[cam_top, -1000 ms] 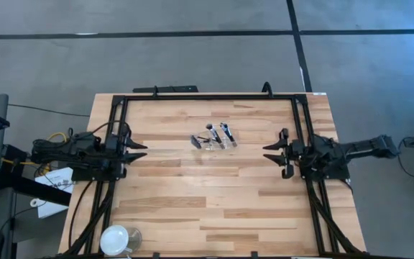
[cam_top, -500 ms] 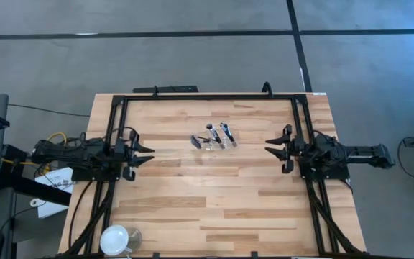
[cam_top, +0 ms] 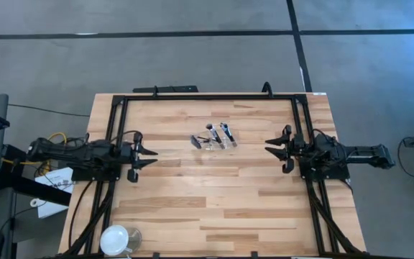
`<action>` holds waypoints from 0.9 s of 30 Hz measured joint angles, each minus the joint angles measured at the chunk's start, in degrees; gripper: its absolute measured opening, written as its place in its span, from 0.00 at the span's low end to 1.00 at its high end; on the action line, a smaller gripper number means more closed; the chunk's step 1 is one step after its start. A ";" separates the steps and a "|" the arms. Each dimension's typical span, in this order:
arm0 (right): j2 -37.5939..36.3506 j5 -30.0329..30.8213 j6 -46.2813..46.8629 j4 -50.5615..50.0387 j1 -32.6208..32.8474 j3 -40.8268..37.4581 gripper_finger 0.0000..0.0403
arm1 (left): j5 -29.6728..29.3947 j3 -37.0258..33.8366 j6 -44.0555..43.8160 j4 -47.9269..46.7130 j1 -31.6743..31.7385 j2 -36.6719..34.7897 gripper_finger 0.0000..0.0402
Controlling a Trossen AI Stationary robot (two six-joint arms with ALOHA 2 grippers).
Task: Put items in baskets/containers
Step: Return to Home Position
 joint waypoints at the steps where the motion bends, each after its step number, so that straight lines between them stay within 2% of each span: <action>1: 0.00 0.00 0.00 0.00 0.00 0.00 0.30 | 0.00 0.00 0.01 0.07 0.00 0.82 0.25; 13: 0.00 0.02 0.03 0.00 0.00 -0.04 0.30 | 0.00 0.00 0.01 0.51 0.00 7.73 0.25; 27: 0.00 0.07 0.04 0.00 0.00 -0.07 0.30 | 0.00 0.00 0.12 0.53 0.00 10.99 0.25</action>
